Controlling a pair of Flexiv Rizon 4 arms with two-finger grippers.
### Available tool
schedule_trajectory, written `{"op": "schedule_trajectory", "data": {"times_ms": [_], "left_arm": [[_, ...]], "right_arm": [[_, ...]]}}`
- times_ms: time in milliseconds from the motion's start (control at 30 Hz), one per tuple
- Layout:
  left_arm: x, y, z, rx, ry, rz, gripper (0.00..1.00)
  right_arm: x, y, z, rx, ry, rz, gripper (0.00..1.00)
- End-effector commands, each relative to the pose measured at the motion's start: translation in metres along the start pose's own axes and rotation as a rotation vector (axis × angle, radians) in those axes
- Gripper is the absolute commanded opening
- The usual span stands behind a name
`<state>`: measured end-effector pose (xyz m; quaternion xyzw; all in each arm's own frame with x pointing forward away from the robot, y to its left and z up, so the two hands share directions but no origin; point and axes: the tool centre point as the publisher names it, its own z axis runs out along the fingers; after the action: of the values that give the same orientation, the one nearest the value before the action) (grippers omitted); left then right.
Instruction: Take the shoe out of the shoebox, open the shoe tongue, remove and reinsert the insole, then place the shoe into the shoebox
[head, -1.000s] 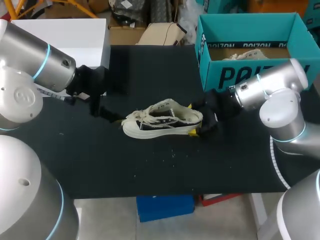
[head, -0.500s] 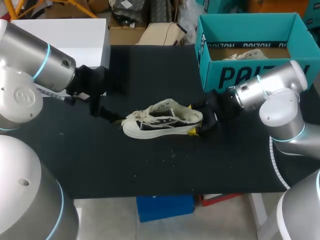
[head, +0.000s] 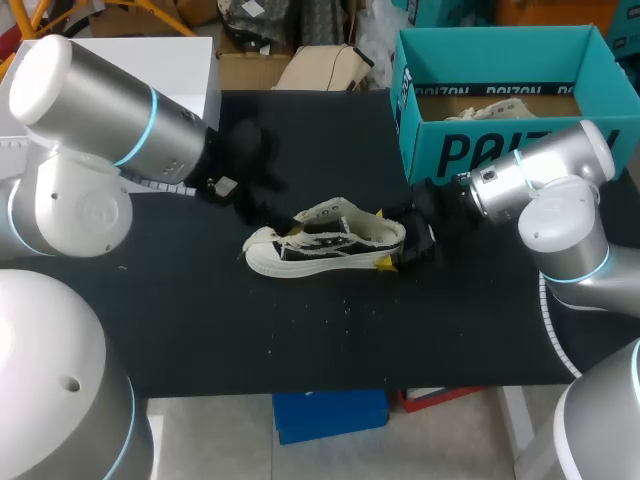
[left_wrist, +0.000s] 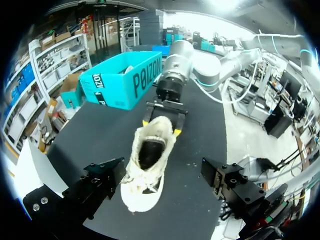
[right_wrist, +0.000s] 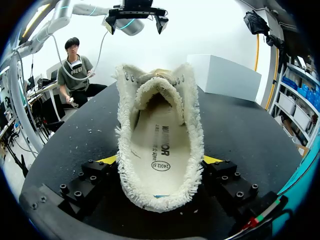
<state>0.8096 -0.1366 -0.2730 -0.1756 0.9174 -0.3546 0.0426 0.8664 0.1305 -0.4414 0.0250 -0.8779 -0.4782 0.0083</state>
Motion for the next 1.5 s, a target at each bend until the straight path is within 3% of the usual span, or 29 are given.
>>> {"op": "schedule_trajectory", "data": {"times_ms": [33, 400, 500, 533, 633, 733, 800, 867, 1000, 1067, 1500], "left_arm": [[0.0, -0.01, 0.008, -0.035, 0.01, -0.019, 1.0], [0.0, -0.01, 0.008, -0.035, 0.01, -0.019, 1.0], [-0.016, -0.02, 0.019, -0.156, -0.072, -0.276, 1.0], [-0.018, -0.022, 0.024, -0.213, -0.153, -0.332, 1.0], [-0.018, -0.026, 0.036, -0.353, -0.222, -0.407, 1.0], [-0.019, -0.031, 0.039, -0.449, -0.219, -0.556, 1.0], [-0.024, -0.032, 0.041, -0.531, -0.283, -0.715, 1.0], [-0.026, -0.031, 0.037, -0.559, -0.283, -0.861, 1.0], [-0.02, -0.035, 0.03, -0.586, -0.365, -1.001, 1.0], [-0.012, -0.04, 0.029, -0.568, -0.353, -0.971, 1.0], [-0.012, -0.04, 0.029, -0.568, -0.353, -0.971, 1.0]], "right_arm": [[-0.002, -0.002, 0.002, 0.0, 0.0, 0.001, 0.0], [-0.002, -0.002, 0.002, 0.0, 0.0, 0.001, 0.0], [-0.002, -0.002, 0.002, 0.0, 0.0, 0.001, 0.0], [-0.002, -0.002, 0.002, 0.0, 0.0, 0.001, 0.0], [-0.002, -0.002, 0.002, 0.0, 0.0, 0.001, 0.0], [-0.002, -0.002, 0.002, 0.0, 0.0, 0.001, 0.0], [-0.002, -0.002, 0.002, 0.0, 0.0, 0.001, 0.0], [-0.002, -0.002, 0.002, 0.0, 0.0, 0.001, 0.0], [-0.002, -0.002, 0.002, 0.0, 0.0, 0.001, 0.0], [-0.002, -0.002, 0.002, 0.0, 0.0, 0.001, 0.0], [-0.002, -0.002, 0.002, 0.0, 0.0, 0.001, 0.0]]}}
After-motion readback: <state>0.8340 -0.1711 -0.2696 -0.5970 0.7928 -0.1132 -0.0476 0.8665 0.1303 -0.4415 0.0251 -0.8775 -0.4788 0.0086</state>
